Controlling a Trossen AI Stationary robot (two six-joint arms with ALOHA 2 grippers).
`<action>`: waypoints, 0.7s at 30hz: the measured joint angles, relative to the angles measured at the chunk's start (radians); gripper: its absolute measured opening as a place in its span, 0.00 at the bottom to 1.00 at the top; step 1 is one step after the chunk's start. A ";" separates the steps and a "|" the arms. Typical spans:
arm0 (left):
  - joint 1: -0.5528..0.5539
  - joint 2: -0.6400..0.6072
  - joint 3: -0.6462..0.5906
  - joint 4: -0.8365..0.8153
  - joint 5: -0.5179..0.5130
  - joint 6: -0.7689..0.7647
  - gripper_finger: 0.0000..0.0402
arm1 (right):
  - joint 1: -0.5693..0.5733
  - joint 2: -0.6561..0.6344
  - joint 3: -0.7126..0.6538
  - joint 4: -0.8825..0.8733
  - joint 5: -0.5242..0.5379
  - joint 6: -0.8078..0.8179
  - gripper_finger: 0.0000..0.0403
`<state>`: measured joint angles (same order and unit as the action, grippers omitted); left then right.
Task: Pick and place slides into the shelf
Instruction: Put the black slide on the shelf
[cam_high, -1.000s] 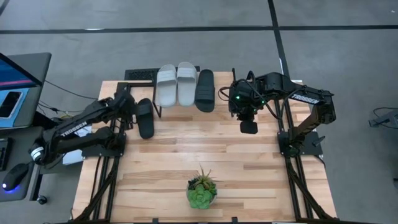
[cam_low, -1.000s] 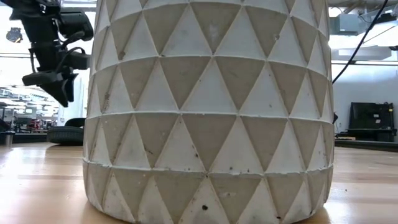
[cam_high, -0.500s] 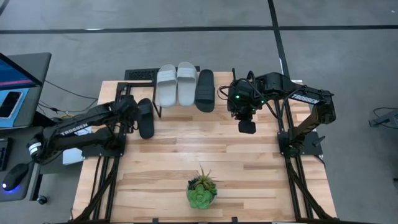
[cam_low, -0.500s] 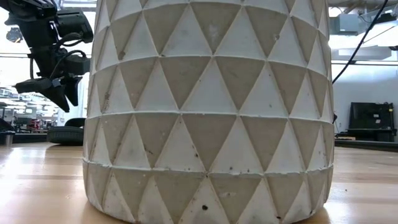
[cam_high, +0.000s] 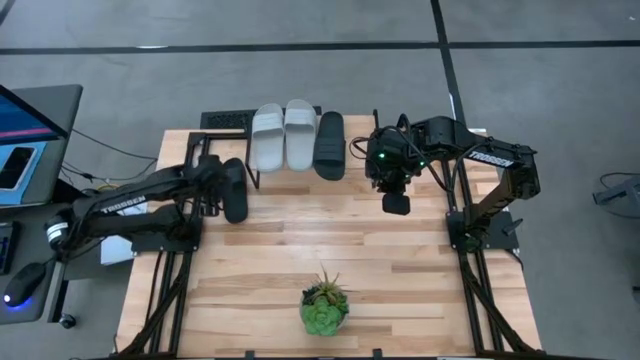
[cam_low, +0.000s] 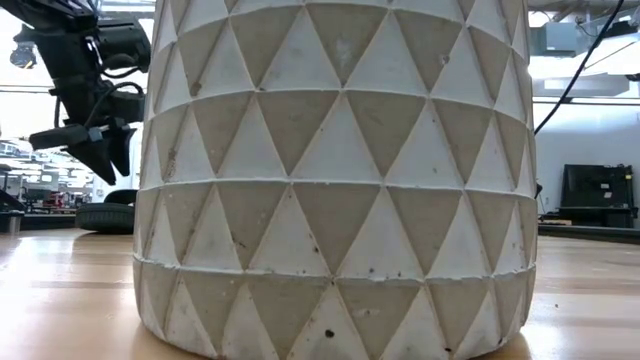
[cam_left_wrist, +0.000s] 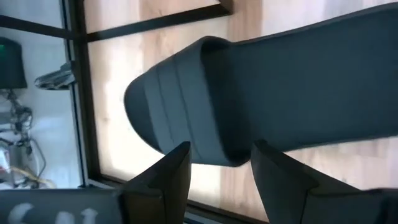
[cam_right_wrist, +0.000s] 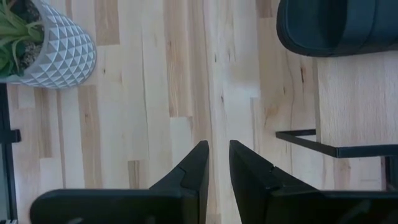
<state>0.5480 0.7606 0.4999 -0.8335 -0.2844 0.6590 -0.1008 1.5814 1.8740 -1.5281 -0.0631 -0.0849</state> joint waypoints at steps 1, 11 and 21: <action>0.000 0.012 0.000 0.010 -0.009 0.000 0.39 | 0.000 0.000 0.000 0.001 0.000 0.000 0.13; -0.012 0.097 0.000 0.061 -0.035 -0.034 0.39 | 0.000 0.000 0.000 0.004 0.000 0.000 0.13; -0.029 0.162 0.000 0.070 -0.036 -0.045 0.39 | 0.000 0.000 0.000 0.004 0.001 -0.005 0.13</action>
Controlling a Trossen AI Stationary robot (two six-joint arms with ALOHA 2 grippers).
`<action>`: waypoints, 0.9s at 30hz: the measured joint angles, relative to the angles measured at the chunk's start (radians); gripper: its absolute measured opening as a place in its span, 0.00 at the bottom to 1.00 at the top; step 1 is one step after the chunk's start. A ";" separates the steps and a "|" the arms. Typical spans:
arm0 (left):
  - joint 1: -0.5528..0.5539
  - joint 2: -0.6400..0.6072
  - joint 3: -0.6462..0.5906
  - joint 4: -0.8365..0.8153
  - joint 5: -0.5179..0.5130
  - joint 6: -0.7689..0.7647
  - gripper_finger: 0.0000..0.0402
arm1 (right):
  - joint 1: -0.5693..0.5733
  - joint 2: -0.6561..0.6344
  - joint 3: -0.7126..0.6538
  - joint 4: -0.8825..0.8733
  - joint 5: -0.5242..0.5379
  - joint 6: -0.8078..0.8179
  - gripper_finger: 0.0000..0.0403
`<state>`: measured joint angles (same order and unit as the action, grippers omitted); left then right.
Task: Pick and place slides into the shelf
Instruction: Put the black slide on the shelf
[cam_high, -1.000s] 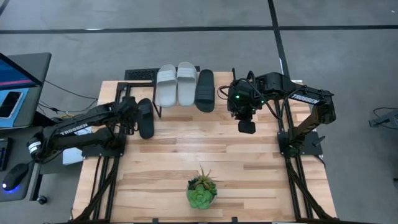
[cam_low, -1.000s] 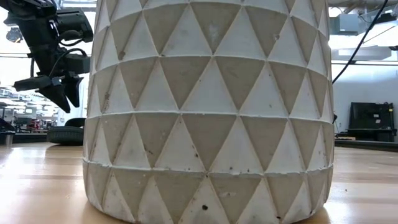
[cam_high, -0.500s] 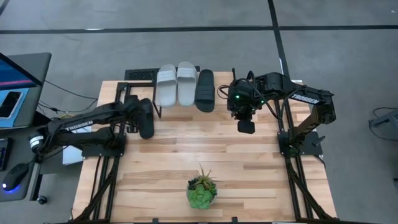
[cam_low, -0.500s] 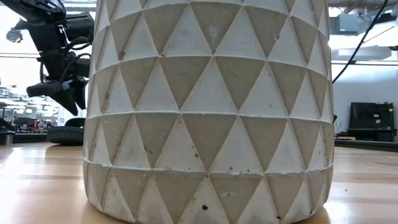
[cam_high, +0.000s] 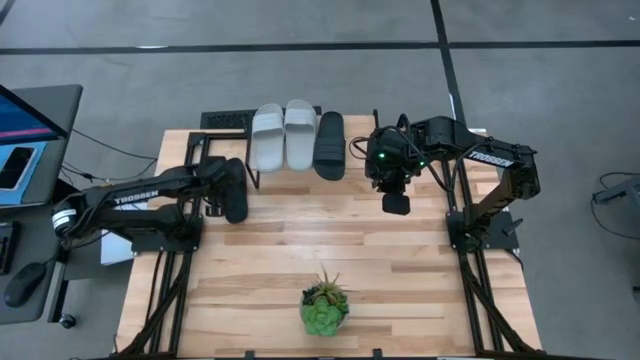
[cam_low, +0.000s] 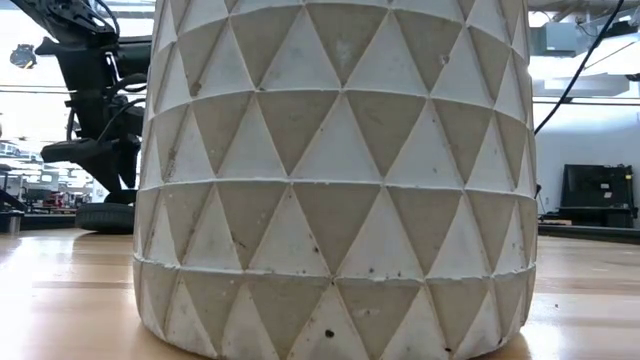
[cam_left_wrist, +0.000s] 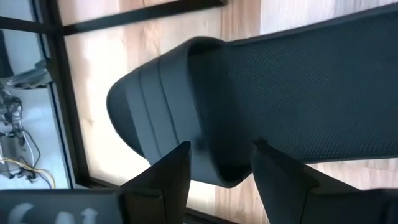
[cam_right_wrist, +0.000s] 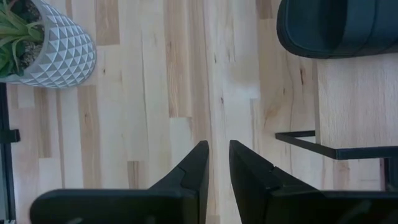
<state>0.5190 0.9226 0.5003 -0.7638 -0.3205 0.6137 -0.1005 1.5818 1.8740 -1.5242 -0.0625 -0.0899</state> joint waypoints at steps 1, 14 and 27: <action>0.000 0.010 0.000 0.001 -0.002 0.001 0.39 | 0.000 0.000 0.000 0.000 0.001 -0.004 0.13; 0.000 0.132 0.000 0.092 -0.111 -0.010 0.39 | 0.000 0.000 0.000 0.012 0.004 -0.044 0.13; 0.001 0.170 0.002 0.086 -0.173 -0.006 0.17 | 0.000 0.000 0.000 0.019 0.003 -0.060 0.13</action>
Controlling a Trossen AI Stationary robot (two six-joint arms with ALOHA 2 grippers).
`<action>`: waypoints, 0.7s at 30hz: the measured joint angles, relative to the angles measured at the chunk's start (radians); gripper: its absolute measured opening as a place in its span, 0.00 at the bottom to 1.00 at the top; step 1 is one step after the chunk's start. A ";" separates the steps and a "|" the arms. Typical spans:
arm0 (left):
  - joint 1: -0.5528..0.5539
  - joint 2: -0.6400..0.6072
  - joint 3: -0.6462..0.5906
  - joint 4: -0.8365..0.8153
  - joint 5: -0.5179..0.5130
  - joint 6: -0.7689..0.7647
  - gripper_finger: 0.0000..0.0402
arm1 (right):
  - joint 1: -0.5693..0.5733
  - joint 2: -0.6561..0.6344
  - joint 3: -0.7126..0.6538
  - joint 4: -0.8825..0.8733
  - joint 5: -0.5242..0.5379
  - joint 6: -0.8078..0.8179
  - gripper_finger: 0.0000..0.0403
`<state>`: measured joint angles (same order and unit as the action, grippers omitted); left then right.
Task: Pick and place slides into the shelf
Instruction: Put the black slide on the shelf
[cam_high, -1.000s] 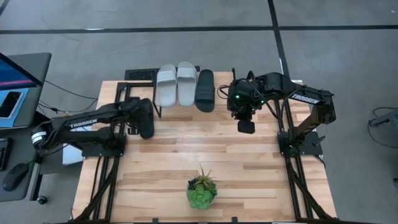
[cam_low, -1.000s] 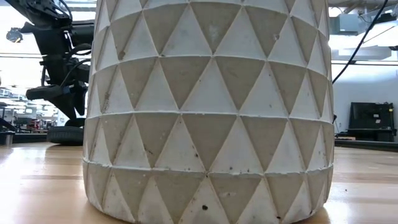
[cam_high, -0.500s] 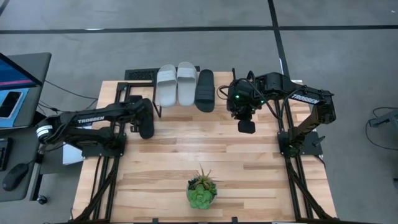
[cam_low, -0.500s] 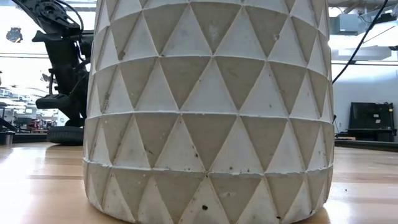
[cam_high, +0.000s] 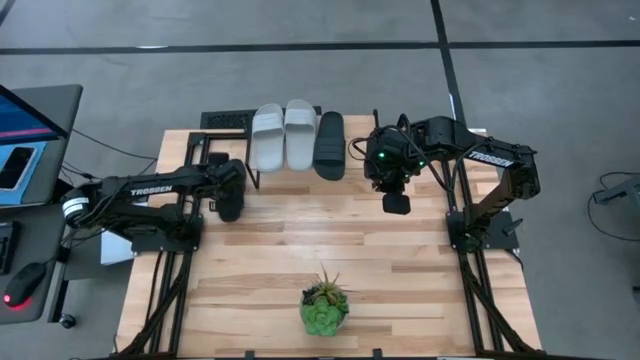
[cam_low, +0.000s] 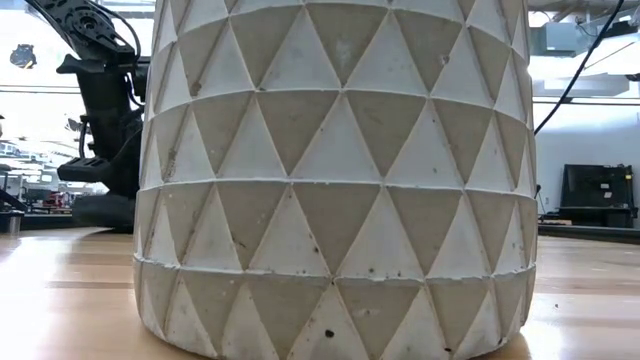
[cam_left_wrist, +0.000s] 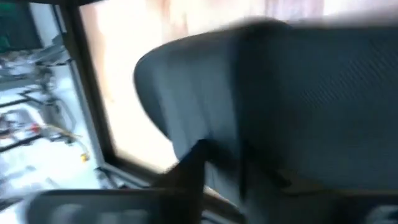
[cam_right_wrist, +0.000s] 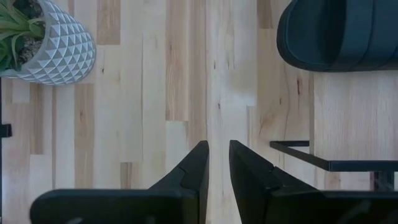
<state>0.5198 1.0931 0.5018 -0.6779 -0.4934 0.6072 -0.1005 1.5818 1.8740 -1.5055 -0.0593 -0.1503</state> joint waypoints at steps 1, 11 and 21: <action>0.001 0.000 0.000 -0.004 -0.012 0.017 0.09 | 0.000 0.000 0.000 0.000 0.000 0.000 0.13; -0.010 -0.041 0.000 -0.068 -0.024 0.037 0.01 | 0.000 0.000 0.000 0.000 -0.001 -0.008 0.13; -0.010 -0.219 0.013 -0.227 -0.070 -0.110 0.00 | 0.000 0.000 0.000 -0.002 0.000 -0.016 0.13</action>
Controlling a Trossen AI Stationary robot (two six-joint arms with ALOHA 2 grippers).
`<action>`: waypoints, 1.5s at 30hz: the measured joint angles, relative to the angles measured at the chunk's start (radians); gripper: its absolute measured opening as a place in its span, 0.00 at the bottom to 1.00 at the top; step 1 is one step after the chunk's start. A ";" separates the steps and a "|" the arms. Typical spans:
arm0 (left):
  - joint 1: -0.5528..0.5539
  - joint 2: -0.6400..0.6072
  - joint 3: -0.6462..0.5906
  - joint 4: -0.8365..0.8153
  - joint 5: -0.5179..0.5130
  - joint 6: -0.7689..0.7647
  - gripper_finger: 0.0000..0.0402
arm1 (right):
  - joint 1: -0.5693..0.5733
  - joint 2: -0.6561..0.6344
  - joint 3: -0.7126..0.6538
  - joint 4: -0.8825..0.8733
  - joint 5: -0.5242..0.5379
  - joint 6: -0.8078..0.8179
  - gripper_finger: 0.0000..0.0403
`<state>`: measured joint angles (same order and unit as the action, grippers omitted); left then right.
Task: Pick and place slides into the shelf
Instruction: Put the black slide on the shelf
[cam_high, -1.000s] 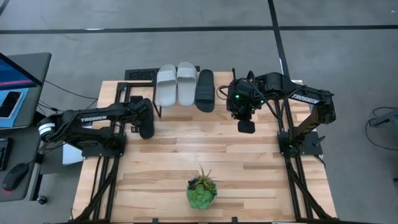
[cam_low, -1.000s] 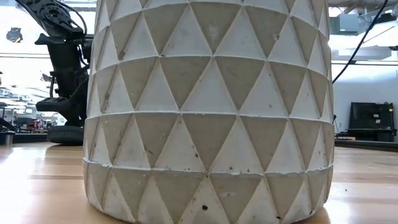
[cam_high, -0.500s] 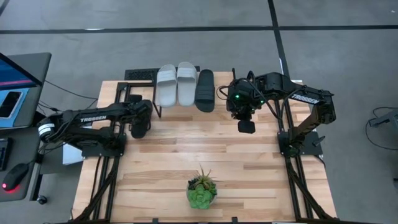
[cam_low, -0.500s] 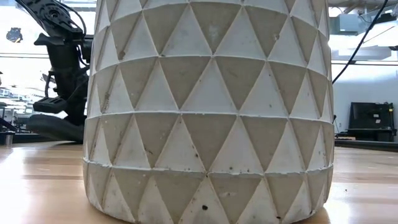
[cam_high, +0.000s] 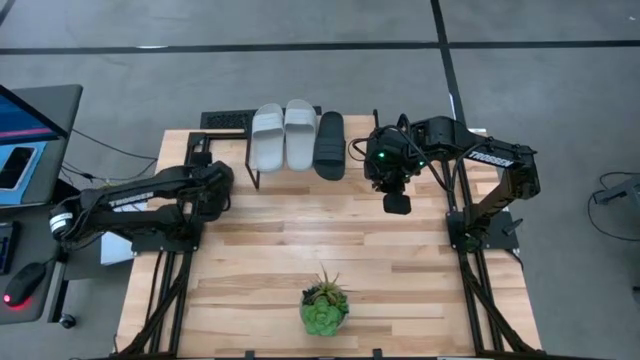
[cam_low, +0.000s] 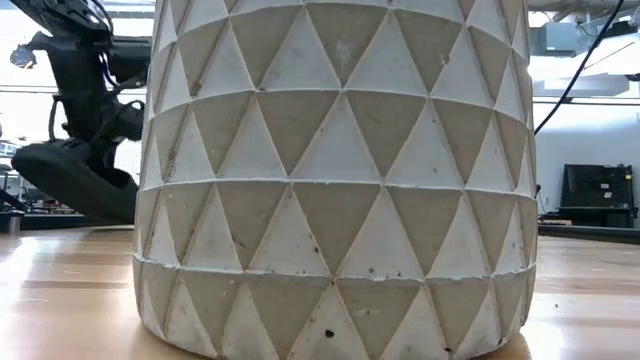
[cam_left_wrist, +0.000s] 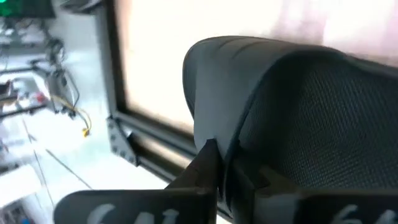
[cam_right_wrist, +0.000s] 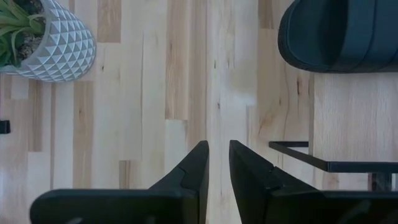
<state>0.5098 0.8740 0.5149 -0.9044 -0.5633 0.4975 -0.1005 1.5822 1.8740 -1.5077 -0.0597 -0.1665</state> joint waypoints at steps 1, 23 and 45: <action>0.000 -0.018 0.011 -0.013 -0.010 -0.025 0.00 | 0.000 0.000 0.000 -0.002 0.000 0.000 0.13; 0.000 -0.250 0.350 -0.176 -0.239 -0.409 0.00 | -0.014 0.000 0.000 -0.061 0.007 -0.001 0.13; -0.005 -0.235 0.461 0.694 -0.233 -0.868 0.00 | -0.017 -0.186 0.000 0.087 0.431 0.126 0.12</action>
<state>0.5052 0.6393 0.9760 -0.2099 -0.7968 -0.3704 -0.1180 1.3967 1.8736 -1.4209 0.3712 -0.0405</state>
